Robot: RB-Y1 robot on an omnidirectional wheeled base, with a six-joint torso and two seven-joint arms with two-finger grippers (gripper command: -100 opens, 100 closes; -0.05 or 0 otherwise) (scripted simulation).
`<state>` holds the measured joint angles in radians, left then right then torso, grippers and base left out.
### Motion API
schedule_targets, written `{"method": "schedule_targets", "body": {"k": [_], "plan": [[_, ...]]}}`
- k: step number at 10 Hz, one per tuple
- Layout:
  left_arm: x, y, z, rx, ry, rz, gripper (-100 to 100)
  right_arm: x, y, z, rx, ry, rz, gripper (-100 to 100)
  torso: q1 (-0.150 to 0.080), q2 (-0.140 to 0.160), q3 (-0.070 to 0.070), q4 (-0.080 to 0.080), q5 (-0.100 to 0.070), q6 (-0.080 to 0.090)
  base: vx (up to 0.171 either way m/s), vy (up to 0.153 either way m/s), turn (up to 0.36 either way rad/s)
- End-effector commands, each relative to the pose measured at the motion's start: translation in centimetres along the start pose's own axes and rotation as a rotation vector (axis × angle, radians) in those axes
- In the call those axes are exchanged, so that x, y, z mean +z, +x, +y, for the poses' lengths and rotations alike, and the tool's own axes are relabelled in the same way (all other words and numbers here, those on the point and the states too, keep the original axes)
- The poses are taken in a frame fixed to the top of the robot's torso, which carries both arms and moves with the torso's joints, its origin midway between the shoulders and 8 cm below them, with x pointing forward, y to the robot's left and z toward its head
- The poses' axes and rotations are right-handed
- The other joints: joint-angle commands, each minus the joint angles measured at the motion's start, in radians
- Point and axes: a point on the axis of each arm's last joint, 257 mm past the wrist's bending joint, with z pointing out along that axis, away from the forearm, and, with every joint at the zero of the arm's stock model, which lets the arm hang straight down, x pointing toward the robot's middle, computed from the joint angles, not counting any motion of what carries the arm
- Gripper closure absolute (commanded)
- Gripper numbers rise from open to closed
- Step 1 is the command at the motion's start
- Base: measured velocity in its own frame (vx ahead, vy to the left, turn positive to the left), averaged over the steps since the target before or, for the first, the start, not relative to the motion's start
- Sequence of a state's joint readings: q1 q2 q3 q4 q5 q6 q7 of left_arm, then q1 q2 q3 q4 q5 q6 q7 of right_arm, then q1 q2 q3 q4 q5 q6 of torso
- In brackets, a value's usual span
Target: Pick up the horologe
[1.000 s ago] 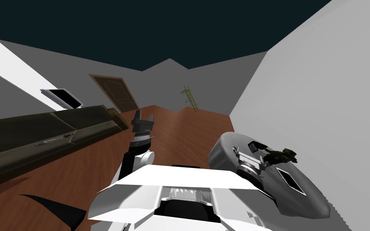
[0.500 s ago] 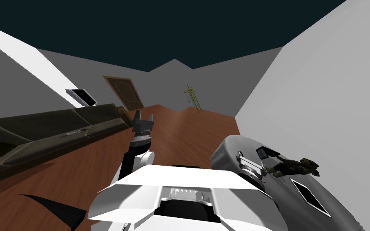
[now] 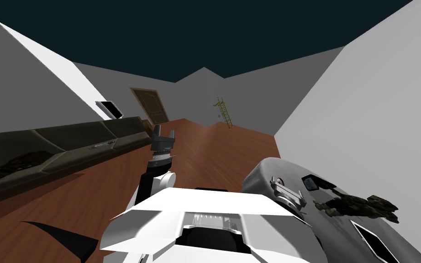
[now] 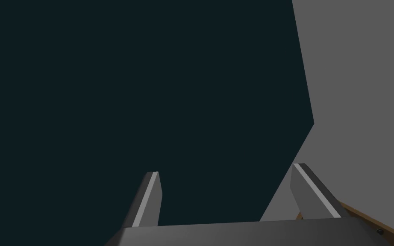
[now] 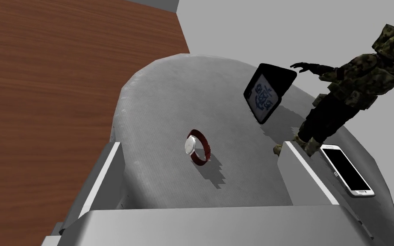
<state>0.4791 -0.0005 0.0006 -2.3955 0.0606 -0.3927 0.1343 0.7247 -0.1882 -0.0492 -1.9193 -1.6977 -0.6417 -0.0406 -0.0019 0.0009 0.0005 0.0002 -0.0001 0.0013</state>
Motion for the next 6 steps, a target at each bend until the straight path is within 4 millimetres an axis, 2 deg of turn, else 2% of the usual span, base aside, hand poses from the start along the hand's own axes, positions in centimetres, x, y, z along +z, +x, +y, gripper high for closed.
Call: {"method": "schedule_targets", "body": {"k": [1,2,3,4,5,6], "plan": [[0.0,0.0,0.0,0.0,0.0,0.0,0,0.0,-0.8,0.3,0.032,-0.002,-0.029,-100,0.0,0.0,0.0,0.0,0.0,0.0,0.007,-0.011,-0.044],[0.0,0.0,0.0,0.0,0.0,0.0,0,-0.1,-0.9,0.3,0.04,-0.002,-0.036,-100,0.0,0.0,0.0,0.0,0.0,0.0,0.002,0.0,-0.028],[0.0,0.0,0.0,0.0,0.0,0.0,0,-0.2,-2.8,1.3,0.04,-0.008,-0.079,-100,0.001,0.0,0.0,0.0,0.0,0.0,0.008,-0.006,0.273],[0.0,0.0,0.0,0.0,0.0,0.0,0,-0.2,-3.2,1.3,0.065,-0.009,-0.096,-100,0.0,0.0,0.0,0.0,0.0,-0.001,0.013,-0.021,0.181],[0.0,0.0,0.0,0.0,0.0,0.0,0,-0.2,-3.6,1.2,0.085,-0.01,-0.111,-100,0.0,0.0,0.0,0.0,0.0,0.0,0.008,-0.015,-0.008],[0.0,0.0,0.0,0.0,0.0,0.0,0,-0.4,-5.4,2.3,0.085,-0.018,-0.152,-100,0.0,0.0,0.0,0.0,0.0,0.0,0.01,-0.016,0.259]]}}
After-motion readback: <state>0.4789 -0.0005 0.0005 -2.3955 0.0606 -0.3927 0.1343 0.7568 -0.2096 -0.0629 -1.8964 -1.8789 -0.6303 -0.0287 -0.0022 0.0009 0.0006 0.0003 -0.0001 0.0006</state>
